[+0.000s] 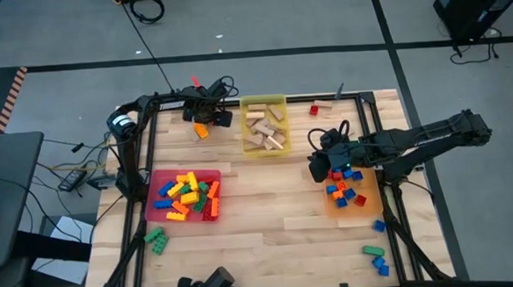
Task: Sort blocks by size
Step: Put the 1 stud orange game piece into the orange bin
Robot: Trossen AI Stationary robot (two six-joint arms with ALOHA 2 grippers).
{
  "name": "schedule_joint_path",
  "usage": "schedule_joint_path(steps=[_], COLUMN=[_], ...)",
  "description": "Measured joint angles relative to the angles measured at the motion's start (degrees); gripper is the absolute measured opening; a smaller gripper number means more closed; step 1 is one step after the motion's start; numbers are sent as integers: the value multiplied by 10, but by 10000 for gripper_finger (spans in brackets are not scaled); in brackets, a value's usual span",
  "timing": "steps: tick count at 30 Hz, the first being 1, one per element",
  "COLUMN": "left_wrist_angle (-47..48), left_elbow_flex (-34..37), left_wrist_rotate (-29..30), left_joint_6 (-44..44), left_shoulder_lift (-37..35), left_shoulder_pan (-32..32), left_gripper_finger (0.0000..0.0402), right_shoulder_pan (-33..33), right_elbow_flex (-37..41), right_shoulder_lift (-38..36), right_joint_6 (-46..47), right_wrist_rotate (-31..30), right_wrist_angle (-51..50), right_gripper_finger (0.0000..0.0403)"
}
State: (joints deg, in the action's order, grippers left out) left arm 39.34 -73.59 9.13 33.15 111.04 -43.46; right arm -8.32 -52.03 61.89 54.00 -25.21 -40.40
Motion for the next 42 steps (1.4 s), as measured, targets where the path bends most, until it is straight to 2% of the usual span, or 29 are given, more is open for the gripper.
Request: schedule_joint_path(steps=[3,8,16,22,28,35,42], left_wrist_angle=[0,3,20,63,67,-21,-199], left_elbow_flex=[0,0,0,0,0,0,0], left_wrist_rotate=[-1,-35,-62,-24,-19,-26,-121], left_joint_6=[0,0,0,13,35,87,147], left_shoulder_lift=[0,0,-12,-71,-156,-228,-231], left_shoulder_pan=[1,6,48,97,180,295,362], left_gripper_finger=[167,160,159,159,159,159,159], right_shoulder_pan=[0,0,0,-2,-15,-39,-43], right_elbow_flex=[0,0,0,0,0,0,0], right_shoulder_lift=[0,0,-2,-32,-86,-134,-117], right_joint_6=[0,-1,-6,-6,-23,-76,-134], right_wrist_rotate=[0,2,13,13,12,8,-7], right_wrist_angle=[0,0,-4,-25,-77,-91,-72], right_gripper_finger=[128,128,128,128,128,128,132])
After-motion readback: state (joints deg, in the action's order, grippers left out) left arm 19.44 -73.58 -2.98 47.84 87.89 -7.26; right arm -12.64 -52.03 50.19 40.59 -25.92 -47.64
